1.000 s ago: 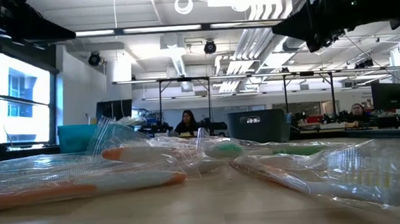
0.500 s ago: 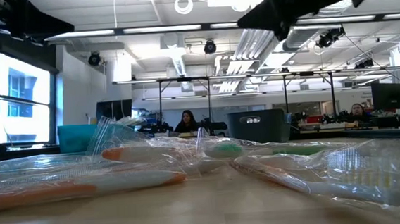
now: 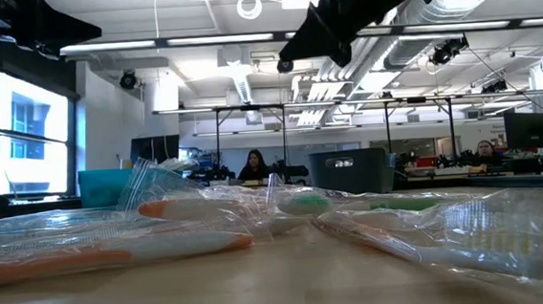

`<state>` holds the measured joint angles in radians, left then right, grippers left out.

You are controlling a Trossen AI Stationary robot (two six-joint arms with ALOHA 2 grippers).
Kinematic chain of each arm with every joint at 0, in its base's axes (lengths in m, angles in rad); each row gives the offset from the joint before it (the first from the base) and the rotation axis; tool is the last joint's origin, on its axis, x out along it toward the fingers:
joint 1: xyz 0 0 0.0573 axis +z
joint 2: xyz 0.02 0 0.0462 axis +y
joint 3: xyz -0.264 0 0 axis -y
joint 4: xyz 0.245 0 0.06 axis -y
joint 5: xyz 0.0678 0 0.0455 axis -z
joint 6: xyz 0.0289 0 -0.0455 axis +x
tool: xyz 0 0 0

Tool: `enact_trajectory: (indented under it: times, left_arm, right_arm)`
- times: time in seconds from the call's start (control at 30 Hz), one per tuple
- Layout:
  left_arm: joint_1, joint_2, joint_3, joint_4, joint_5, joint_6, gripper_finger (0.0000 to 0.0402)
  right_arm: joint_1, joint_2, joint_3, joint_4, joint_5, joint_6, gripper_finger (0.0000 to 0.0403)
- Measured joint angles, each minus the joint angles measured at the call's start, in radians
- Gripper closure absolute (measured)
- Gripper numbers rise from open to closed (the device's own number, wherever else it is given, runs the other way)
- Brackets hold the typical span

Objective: Pick & Place Toothbrushes
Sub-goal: Put the orange toothbrush into the dark gray bin

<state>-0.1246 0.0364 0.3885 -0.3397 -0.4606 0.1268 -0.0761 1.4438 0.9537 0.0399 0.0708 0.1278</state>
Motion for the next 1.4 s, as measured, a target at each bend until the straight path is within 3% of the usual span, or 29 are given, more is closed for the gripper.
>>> enact_trajectory:
  times: [0.13, 0.33, 0.63, 0.93, 1.23, 1.4]
  left_arm:
    - [0.0, 0.0, 0.0, 0.0, -0.001, 0.0, 0.0401]
    - [0.0, 0.0, 0.0, 0.0, -0.002, 0.0, 0.0401]
    - [0.0, 0.0, 0.0, -0.001, -0.002, -0.003, 0.0401]
    - [0.0, 0.0, 0.0, -0.005, -0.001, -0.052, 0.0401]
    - [0.0, 0.001, 0.001, -0.002, -0.001, -0.072, 0.0401]
    - [0.0, 0.001, 0.001, -0.003, 0.0, -0.077, 0.0401]
  right_arm:
    - [0.012, 0.07, 0.048, -0.075, -0.006, 0.033, 0.0401]
    - [0.049, 0.167, 0.079, -0.062, -0.16, 0.033, 0.0401]
    - [0.102, 0.202, 0.08, -0.044, -0.205, 0.084, 0.0401]
    - [0.165, 0.246, 0.085, 0.007, -0.152, 0.204, 0.0401]
    - [0.179, 0.422, 0.315, -0.226, -0.095, 0.21, 0.0401]
    - [0.16, 0.493, 0.379, -0.237, -0.066, 0.241, 0.0401]
